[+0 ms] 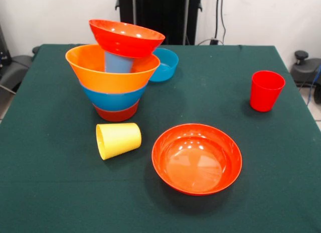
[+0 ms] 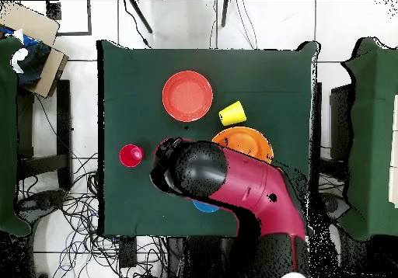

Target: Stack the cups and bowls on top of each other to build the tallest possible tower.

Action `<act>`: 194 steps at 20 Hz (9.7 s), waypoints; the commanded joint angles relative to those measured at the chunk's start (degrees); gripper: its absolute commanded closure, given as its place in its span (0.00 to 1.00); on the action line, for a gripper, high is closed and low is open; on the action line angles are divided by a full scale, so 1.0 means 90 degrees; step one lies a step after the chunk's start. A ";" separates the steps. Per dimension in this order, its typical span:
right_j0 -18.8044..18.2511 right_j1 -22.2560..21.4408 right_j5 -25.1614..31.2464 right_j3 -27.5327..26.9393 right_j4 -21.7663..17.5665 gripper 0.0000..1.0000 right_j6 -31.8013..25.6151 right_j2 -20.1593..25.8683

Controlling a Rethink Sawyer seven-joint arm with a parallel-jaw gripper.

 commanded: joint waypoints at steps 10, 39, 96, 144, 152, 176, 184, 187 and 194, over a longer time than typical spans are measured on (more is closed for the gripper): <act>-0.1113 0.1115 -0.0016 -0.0473 -0.1161 1.00 -0.2034 0.1845; -0.2605 0.1337 0.0274 -0.0565 -0.2489 1.00 -0.1903 0.3147; -0.1438 0.2530 -0.2483 -0.0316 -0.3306 0.00 0.0634 0.2577; -0.1301 0.2884 -0.2259 -0.1244 -0.2977 0.00 -0.0142 0.2541; -0.1235 0.3107 -0.2252 -0.1465 -0.2996 0.00 -0.0117 0.2518; -0.0636 0.3202 -0.1831 -0.2063 -0.2633 0.00 0.0218 0.2360; -0.0627 0.3358 -0.1334 -0.2548 -0.2500 0.00 -0.0074 0.2473; -0.0508 0.3610 -0.1216 -0.2960 -0.2475 0.00 -0.0082 0.2485; -0.0231 0.4364 -0.0727 -0.4309 -0.2515 0.00 -0.0143 0.2483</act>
